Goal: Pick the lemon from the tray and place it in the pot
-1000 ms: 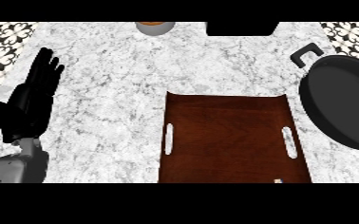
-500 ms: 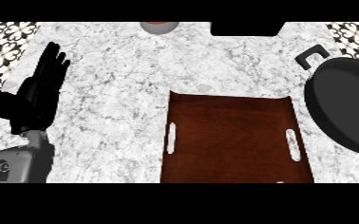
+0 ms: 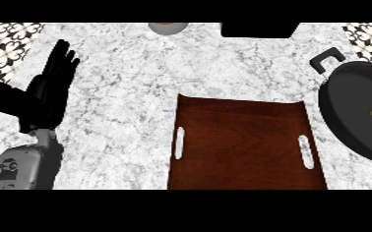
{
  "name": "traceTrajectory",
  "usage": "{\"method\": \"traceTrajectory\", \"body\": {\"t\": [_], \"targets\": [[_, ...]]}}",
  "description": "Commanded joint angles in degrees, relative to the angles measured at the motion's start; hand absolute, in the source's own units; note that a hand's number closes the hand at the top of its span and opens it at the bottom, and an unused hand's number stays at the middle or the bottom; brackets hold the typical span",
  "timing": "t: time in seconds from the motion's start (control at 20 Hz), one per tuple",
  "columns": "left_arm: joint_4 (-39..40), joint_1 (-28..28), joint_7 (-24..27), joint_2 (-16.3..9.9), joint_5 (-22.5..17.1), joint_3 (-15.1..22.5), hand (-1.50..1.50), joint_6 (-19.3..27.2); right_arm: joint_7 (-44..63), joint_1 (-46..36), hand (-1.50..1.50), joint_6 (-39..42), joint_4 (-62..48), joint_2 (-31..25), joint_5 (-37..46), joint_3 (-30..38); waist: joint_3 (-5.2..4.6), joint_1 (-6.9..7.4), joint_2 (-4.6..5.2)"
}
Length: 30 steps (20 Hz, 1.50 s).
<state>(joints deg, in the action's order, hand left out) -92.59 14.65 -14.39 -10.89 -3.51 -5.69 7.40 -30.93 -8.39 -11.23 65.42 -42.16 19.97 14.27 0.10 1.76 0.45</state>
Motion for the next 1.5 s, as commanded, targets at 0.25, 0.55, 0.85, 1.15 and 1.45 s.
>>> {"method": "traceTrajectory", "body": {"t": [0.25, 0.55, 0.85, 1.15, 1.45], "targets": [[3.7, 1.3, 3.0, -0.4, -0.4, -1.2, 0.0, -1.4, -3.2, -16.6, -1.5, 6.2, -29.2, 2.0, 3.0, -2.5, 0.04, 0.16, 0.36], [-0.6, -2.2, 1.9, -0.1, -0.6, -0.4, 0.0, -1.7, -12.1, -21.3, -1.5, 17.3, -39.1, 3.0, 0.6, -2.2, 0.11, 0.68, 0.21], [0.6, -0.6, 1.1, -0.2, 0.2, -0.8, 0.0, -0.5, -16.3, -24.0, -1.5, 29.1, -41.5, 3.4, -10.0, 5.8, 0.05, -0.86, -0.07], [-1.5, -2.8, 2.1, 0.4, -0.6, -0.7, 0.0, -1.3, -17.2, -25.6, -1.5, 40.3, -51.0, -5.7, -14.2, 11.1, 0.18, 0.16, 0.34], [0.7, -1.7, 3.1, -0.3, -1.2, -1.6, 0.0, -2.3, -17.2, -24.7, -1.5, 44.7, -53.5, -10.6, -15.5, 12.5, 0.35, 0.35, 0.8]]}}
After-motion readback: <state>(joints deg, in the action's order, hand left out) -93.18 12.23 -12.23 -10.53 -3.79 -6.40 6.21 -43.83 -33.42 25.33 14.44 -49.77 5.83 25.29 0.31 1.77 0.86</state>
